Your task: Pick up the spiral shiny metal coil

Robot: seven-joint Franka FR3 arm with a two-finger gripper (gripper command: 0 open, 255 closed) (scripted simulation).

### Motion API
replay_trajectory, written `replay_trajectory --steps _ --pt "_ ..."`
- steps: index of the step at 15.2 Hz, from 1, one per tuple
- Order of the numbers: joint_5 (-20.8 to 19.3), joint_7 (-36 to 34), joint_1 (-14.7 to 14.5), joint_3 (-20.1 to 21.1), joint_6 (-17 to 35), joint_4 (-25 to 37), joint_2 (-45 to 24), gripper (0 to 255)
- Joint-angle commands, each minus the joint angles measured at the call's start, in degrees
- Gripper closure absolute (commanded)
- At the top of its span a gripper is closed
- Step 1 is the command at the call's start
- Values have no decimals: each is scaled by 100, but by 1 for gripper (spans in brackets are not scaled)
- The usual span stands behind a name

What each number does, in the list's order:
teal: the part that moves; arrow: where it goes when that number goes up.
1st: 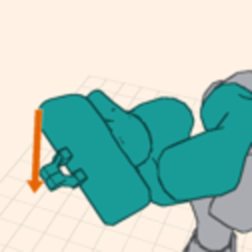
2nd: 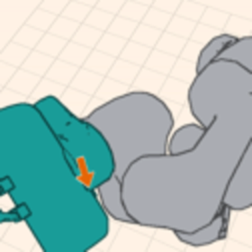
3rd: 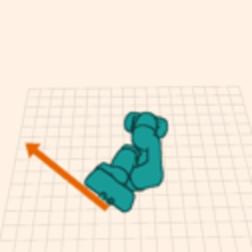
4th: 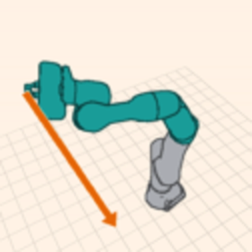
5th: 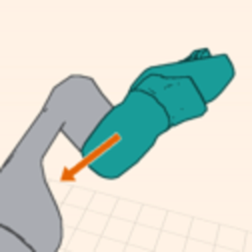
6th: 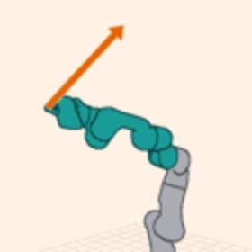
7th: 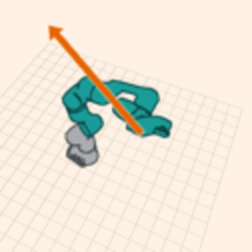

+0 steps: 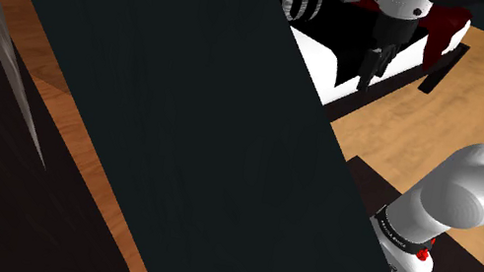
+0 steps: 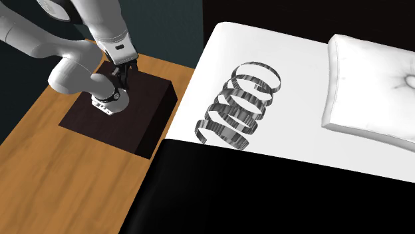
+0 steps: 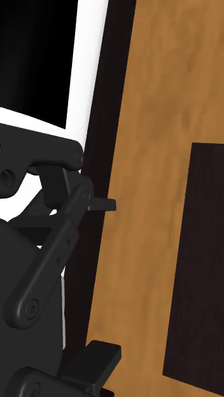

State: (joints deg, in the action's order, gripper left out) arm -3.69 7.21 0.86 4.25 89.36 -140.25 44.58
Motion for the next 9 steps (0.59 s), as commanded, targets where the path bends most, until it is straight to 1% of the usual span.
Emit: replay_trajectory --steps 1,5,9 --pt "0 0 0 0 0 0 0 0" --pt "-50 169 108 -202 220 724 -802 0" --pt "-39 345 184 -386 330 1533 -1583 0"
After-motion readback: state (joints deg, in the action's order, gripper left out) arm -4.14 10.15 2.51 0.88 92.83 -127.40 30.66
